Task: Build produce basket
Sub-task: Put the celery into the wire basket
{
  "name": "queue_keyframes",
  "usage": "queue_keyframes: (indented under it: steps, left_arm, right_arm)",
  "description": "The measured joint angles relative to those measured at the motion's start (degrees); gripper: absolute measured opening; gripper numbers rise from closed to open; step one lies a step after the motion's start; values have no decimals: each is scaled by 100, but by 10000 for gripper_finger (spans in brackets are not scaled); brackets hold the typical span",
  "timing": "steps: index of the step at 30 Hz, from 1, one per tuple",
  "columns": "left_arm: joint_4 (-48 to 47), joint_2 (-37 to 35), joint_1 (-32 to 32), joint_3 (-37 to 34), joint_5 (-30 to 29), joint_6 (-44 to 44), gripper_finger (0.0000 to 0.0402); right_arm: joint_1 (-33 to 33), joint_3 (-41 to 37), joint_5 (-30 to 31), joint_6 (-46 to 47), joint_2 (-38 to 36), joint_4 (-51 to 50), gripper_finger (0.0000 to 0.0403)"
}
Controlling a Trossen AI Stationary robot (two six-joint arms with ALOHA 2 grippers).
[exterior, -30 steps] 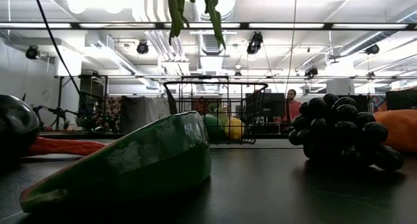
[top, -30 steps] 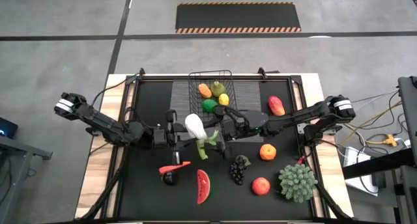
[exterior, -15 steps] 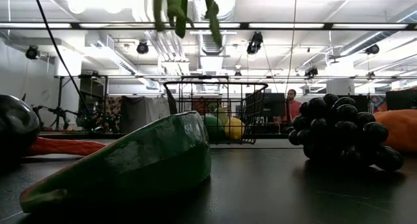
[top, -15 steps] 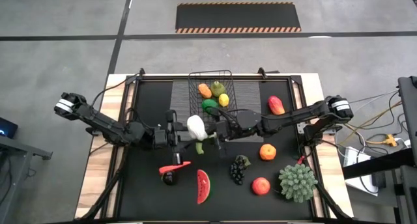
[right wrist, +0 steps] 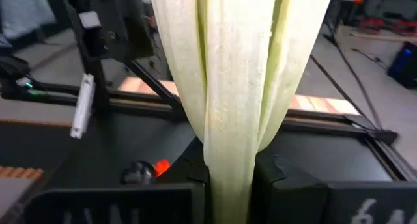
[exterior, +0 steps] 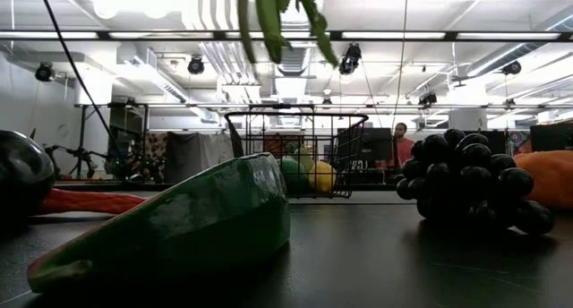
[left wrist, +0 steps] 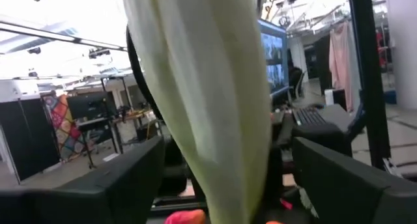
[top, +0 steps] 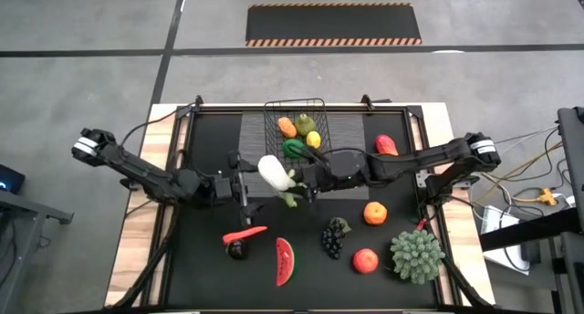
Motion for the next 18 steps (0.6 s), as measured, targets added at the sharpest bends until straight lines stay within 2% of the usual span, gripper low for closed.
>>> queue_keyframes:
  steps: [6, 9, 13, 18]
  left_arm:
    - [-568, -428, -4, -43, -10, -114, 323]
    - [-904, -650, -4, -45, -13, -159, 323]
    - [-1263, -847, -4, -45, -19, -299, 323]
    - [-1519, -1016, -4, -54, -28, -313, 323]
  right_arm:
    - [0, 506, 689, -290, -160, -1438, 38]
    - [2, 882, 1372, -626, -203, -2332, 38]
    - [0, 1386, 2881, -1439, -217, -3481, 38]
    - [-105, 1575, 5065, -3842, -235, -3811, 38]
